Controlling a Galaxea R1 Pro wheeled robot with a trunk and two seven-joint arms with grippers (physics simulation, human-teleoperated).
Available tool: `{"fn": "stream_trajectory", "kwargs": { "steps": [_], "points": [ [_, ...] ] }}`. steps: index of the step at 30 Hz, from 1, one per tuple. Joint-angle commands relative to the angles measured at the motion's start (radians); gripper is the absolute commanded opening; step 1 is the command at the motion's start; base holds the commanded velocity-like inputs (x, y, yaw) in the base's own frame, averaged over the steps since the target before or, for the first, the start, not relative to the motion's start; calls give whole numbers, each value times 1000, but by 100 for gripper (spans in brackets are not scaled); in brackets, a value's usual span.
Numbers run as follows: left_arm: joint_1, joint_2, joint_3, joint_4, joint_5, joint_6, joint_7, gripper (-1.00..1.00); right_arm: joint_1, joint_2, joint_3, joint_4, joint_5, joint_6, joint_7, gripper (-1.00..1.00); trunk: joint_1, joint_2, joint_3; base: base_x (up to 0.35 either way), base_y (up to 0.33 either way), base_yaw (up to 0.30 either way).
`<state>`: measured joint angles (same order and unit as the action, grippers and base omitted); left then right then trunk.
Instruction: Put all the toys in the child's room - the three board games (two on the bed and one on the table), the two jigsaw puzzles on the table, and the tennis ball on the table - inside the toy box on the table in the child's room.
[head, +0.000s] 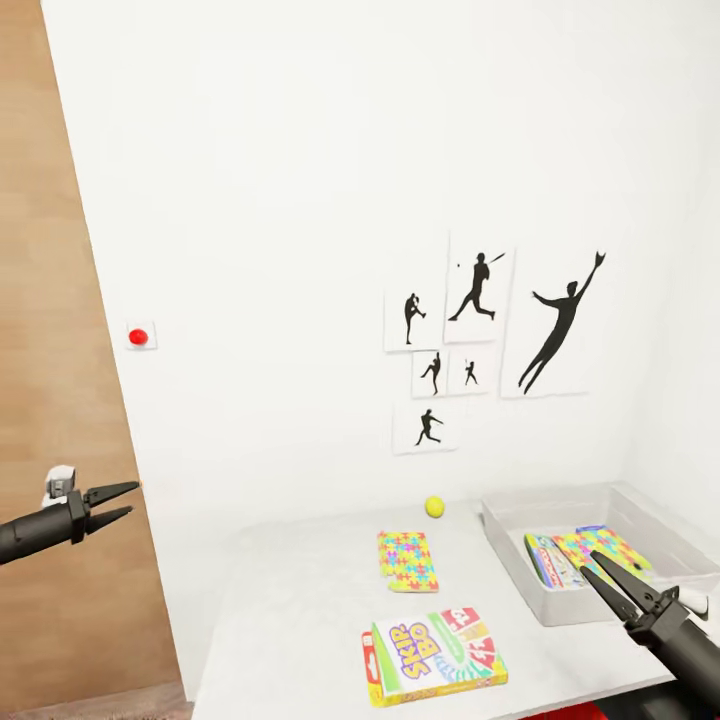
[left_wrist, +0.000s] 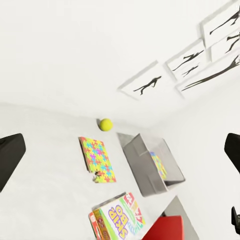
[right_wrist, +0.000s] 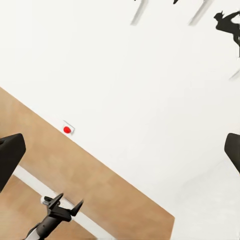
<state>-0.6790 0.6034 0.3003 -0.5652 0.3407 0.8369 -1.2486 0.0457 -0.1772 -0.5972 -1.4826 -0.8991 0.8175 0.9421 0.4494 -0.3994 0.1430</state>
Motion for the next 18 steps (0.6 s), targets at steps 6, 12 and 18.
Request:
{"fn": "stream_trajectory", "kwargs": {
  "steps": [6,12,18],
  "points": [
    [-1,0,0,1,2,8,-2,100,0,1,-1,1,-4,5,0,100,1,-1,-3,74,26,117],
    [-1,0,0,1,2,8,-1,100,0,3,-1,2,-3,5,0,100,1,-1,-4,18,111,29],
    [-1,0,0,1,2,8,-2,100,0,4,-1,4,-3,4,0,100,1,-1,-4,4,123,6]
  ]
}}
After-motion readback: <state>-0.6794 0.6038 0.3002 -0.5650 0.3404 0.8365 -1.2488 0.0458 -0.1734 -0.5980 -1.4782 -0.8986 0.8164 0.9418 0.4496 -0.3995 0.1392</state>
